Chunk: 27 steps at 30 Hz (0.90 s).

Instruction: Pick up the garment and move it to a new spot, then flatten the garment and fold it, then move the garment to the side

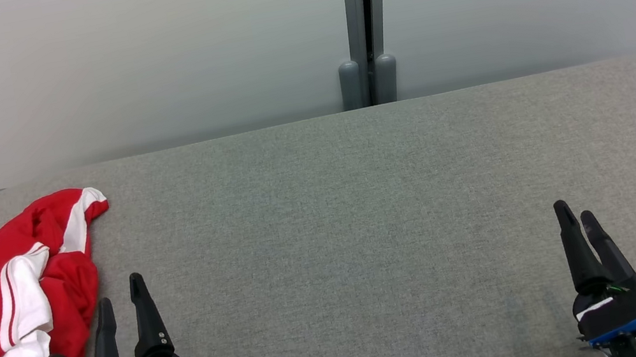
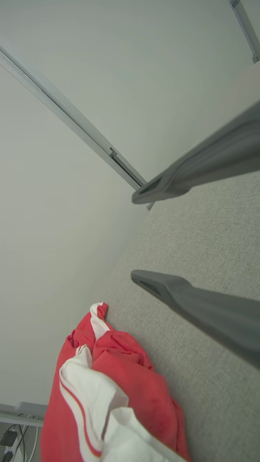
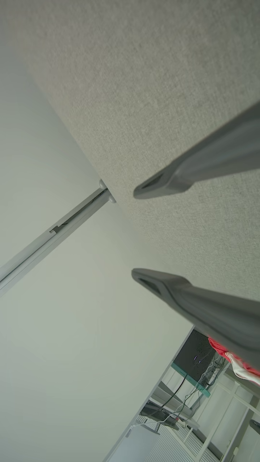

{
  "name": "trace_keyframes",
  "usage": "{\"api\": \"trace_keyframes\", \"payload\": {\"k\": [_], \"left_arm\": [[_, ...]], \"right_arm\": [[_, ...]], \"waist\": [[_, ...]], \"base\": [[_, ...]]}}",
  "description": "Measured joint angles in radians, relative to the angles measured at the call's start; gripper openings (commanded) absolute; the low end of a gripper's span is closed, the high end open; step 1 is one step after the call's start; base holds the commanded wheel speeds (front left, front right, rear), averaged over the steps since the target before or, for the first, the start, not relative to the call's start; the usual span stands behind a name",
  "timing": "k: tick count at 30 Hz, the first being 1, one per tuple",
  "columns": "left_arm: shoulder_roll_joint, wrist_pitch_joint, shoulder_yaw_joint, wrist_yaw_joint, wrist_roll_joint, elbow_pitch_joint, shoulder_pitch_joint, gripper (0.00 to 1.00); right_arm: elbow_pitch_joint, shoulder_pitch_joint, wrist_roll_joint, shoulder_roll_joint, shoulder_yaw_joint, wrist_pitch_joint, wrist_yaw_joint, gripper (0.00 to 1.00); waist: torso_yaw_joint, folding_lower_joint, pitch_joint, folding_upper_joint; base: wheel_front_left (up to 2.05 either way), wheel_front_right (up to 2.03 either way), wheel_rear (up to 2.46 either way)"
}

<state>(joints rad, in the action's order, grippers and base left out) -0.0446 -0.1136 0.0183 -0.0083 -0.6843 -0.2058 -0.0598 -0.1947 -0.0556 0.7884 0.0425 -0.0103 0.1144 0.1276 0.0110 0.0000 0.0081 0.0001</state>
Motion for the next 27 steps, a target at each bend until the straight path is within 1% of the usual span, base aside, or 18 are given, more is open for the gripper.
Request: {"api": "trace_keyframes", "payload": {"k": [13, 27], "left_arm": [[-0.005, -0.035, 0.023, 0.024, 0.177, -0.029, -0.001, 1.00], [-0.015, -0.069, 0.048, 0.035, 0.327, -0.040, -0.001, 1.00]], "right_arm": [[-0.006, 0.000, -0.182, 0.001, 0.007, 0.033, 0.000, 1.00], [0.001, 0.003, -0.326, 0.001, 0.012, 0.069, 0.001, 1.00]], "waist": [[0.005, 0.0000, -0.001, 0.0000], [0.013, 0.0000, -0.002, 0.0000]], "base": [[0.00, 0.00, 0.00], [0.00, 0.00, 0.00]]}}
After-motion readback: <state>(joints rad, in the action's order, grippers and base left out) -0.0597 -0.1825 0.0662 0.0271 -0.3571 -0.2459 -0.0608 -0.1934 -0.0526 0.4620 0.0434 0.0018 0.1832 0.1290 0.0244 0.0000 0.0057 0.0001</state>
